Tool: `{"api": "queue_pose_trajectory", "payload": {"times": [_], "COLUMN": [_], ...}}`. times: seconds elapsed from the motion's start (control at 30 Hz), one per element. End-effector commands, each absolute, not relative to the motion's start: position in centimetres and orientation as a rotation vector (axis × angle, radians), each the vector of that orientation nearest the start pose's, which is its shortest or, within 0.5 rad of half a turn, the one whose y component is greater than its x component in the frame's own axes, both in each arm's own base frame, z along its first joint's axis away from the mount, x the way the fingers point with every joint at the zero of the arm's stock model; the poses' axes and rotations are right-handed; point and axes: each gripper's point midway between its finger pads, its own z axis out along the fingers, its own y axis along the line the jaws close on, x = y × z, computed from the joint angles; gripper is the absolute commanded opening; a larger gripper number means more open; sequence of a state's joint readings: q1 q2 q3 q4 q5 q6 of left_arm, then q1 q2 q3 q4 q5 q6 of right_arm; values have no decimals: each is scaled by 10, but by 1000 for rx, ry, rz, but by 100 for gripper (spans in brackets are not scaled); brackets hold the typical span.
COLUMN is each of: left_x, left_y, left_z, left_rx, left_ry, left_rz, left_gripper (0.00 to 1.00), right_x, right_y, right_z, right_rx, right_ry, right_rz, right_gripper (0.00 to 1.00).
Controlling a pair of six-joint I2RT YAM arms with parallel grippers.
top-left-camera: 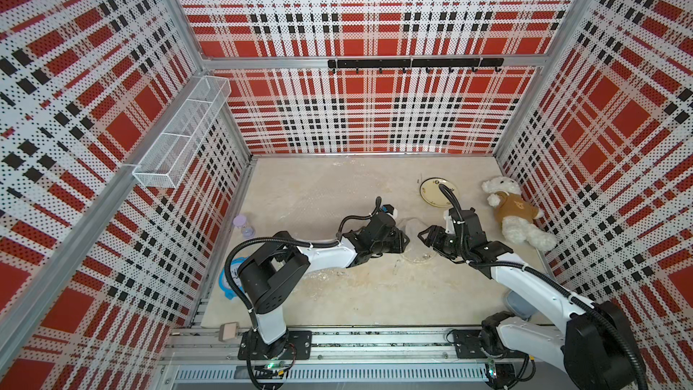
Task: Unpack dinner plates from bubble wrap
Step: Unwrap the bubble wrap at the center of the board.
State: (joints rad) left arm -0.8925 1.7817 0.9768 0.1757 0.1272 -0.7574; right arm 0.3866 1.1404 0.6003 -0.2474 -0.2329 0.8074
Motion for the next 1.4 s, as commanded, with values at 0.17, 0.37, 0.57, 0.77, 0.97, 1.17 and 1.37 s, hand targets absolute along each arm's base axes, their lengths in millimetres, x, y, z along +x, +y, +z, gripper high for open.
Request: {"api": "queue_pose_trajectory", "payload": {"times": [0.17, 0.37, 0.57, 0.77, 0.97, 1.17, 1.37], "left_x": [282, 281, 282, 283, 283, 285, 286], "left_y": [-399, -395, -391, -389, -390, -385, -383], "left_z": [88, 82, 80, 83, 84, 81, 80], "left_rx": [288, 272, 248, 241, 246, 239, 239], "left_ry": [2388, 2401, 2403, 2400, 2401, 2412, 2427], "left_rz": [-1044, -1018, -998, -981, -971, -951, -939], "left_gripper": [35, 35, 38, 47, 59, 80, 91], "right_x": [283, 276, 269, 264, 263, 269, 273], "right_y": [164, 175, 177, 175, 174, 179, 183], "right_z": [117, 106, 100, 102, 103, 102, 104], "right_rx": [335, 346, 351, 350, 351, 339, 336], "right_ry": [2423, 2428, 2428, 2419, 2410, 2410, 2386], "right_rz": [776, 808, 821, 807, 791, 768, 759], "right_gripper": [62, 68, 73, 76, 97, 100, 100]}}
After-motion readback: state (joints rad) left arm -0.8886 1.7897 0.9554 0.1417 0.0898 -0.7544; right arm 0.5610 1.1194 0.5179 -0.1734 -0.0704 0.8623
